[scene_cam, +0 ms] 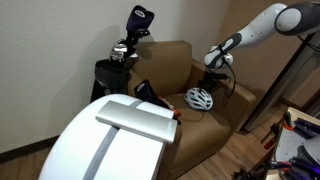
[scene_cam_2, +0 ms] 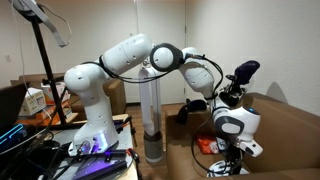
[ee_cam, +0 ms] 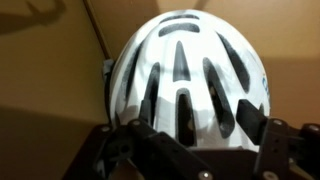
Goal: Move the helmet from the seat of the brown chair to the right arm rest
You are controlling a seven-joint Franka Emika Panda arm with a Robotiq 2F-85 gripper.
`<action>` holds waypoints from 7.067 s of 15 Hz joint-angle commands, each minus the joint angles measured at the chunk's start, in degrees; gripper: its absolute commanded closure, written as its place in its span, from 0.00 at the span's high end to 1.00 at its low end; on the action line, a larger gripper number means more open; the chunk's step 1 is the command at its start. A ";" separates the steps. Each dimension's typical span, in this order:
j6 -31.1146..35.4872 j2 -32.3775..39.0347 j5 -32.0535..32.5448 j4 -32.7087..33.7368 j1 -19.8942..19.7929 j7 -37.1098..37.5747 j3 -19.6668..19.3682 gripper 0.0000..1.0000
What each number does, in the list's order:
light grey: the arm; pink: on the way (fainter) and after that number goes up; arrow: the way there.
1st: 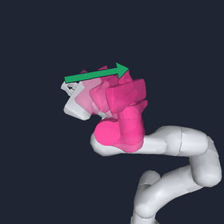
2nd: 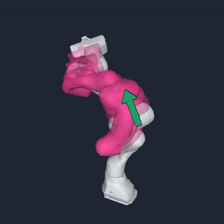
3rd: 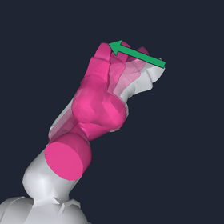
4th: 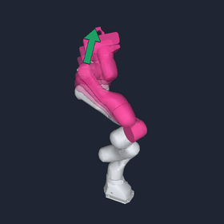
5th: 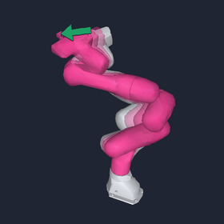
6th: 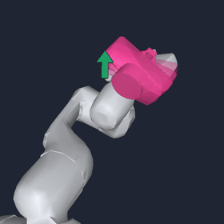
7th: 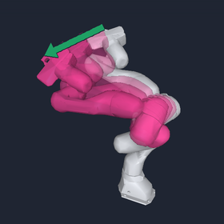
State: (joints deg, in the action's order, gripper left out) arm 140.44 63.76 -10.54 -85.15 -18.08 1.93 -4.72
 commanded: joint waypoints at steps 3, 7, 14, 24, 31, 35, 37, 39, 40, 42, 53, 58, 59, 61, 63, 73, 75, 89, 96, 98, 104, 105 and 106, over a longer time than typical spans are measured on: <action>-0.31 0.32 -0.39 1.16 -1.67 -2.98 1.53 1.00; -0.45 1.09 -0.24 2.35 -1.38 -1.47 0.46 1.00; -0.98 3.81 -0.05 5.33 -1.57 -1.95 0.42 1.00; -1.23 7.23 0.02 9.19 -1.79 -1.85 0.55 0.48; -0.09 0.99 -0.66 3.51 -1.33 -1.69 0.97 0.47; -0.28 -5.58 -0.91 -1.84 -0.68 -1.16 0.94 0.47; 0.58 -9.48 -0.58 -5.55 0.21 -0.53 0.27 0.47; 1.05 -13.91 -0.60 -9.53 0.65 -0.04 -0.23 0.47; 0.94 -16.42 -0.55 -11.81 0.91 0.29 -0.64 0.47; 1.41 -21.13 -0.28 -16.16 1.48 0.66 -1.52 0.47; 4.94 -42.00 4.30 -33.37 4.60 1.55 -7.66 0.47; 6.97 -45.70 4.00 -37.00 2.24 -0.06 -10.23 0.47; 6.65 -45.85 3.65 -37.19 1.55 -0.77 -10.53 0.47; 5.74 -44.78 2.91 -36.69 -0.11 -2.34 -10.79 0.47; 5.41 -42.89 2.42 -36.09 -1.77 -4.57 -10.47 0.47; 3.12 -34.35 4.37 -33.57 -4.98 -11.27 -9.80 0.47; 2.31 -34.20 4.88 -33.19 -4.85 -11.39 -9.85 0.47; -0.78 -38.08 2.83 -34.27 -7.53 -14.21 -8.62 1.00; -2.37 -41.63 0.92 -34.78 -8.80 -15.60 -8.49 1.00; -2.80 -43.30 0.73 -35.35 -8.58 -15.88 -8.64 1.00; -10.65 -52.46 -1.72 -38.73 -6.89 -19.84 -7.53 1.00; -12.45 -53.54 -2.25 -38.82 -6.18 -20.79 -7.25 1.00; -13.13 -54.25 -2.90 -39.02 -5.12 -20.91 -6.81 1.00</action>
State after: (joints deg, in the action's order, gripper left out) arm 130.23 13.99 -10.86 -121.51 -24.96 -15.87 -12.56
